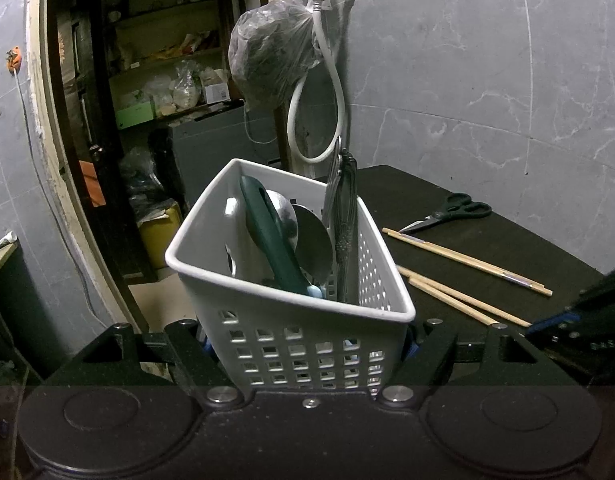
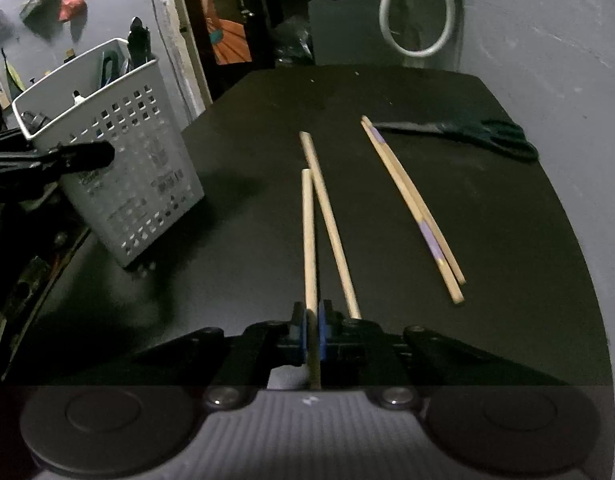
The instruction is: Organize utensils
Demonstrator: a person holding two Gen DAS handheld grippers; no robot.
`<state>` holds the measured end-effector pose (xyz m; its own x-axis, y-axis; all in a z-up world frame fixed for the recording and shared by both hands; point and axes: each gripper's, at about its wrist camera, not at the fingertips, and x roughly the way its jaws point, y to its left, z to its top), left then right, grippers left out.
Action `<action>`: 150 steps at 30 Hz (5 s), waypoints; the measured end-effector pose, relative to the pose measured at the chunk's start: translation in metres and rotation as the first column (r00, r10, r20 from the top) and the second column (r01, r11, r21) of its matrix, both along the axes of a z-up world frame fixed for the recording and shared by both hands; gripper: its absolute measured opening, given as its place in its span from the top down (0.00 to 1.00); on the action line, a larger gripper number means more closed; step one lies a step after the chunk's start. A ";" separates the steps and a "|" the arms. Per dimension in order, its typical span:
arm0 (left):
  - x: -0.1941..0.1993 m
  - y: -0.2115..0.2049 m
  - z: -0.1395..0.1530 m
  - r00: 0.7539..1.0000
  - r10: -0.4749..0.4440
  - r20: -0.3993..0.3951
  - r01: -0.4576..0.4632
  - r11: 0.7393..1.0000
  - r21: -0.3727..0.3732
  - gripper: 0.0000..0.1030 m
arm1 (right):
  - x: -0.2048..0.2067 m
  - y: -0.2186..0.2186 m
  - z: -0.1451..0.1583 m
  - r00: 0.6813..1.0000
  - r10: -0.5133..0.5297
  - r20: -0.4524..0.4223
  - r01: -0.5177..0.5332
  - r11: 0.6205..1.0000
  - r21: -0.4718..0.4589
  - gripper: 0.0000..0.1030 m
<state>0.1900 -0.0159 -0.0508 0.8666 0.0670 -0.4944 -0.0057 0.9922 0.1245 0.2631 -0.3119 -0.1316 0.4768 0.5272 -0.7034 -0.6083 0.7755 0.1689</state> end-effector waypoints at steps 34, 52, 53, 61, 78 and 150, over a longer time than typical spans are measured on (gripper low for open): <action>0.002 -0.002 0.003 1.000 0.002 -0.010 -0.002 1.000 0.005 0.24 | 0.069 0.039 0.018 0.990 -0.130 0.054 0.132 0.990 -0.046 0.54; 0.002 -0.002 0.003 1.000 0.002 -0.011 -0.002 1.000 0.006 0.23 | 0.083 0.040 0.002 0.989 -0.144 0.013 0.145 0.987 -0.074 0.50; 0.002 -0.002 0.003 1.000 0.002 -0.011 -0.002 1.000 0.004 0.23 | 0.083 0.040 0.002 0.990 -0.143 0.014 0.143 0.987 -0.074 0.49; 0.002 -0.002 0.003 1.000 0.002 -0.011 -0.002 1.000 0.005 0.23 | 0.082 0.036 0.001 0.990 -0.142 0.015 0.143 0.988 -0.064 0.57; 0.002 -0.003 0.003 1.000 0.001 -0.011 -0.001 1.000 0.005 0.23 | 0.053 0.033 0.006 0.997 -0.079 -0.003 0.078 0.992 -0.098 0.94; 0.010 -0.003 0.002 1.000 0.012 -0.002 -0.012 1.000 -0.008 0.24 | 0.122 0.063 0.023 0.963 0.003 -0.269 -0.051 0.984 -0.169 0.87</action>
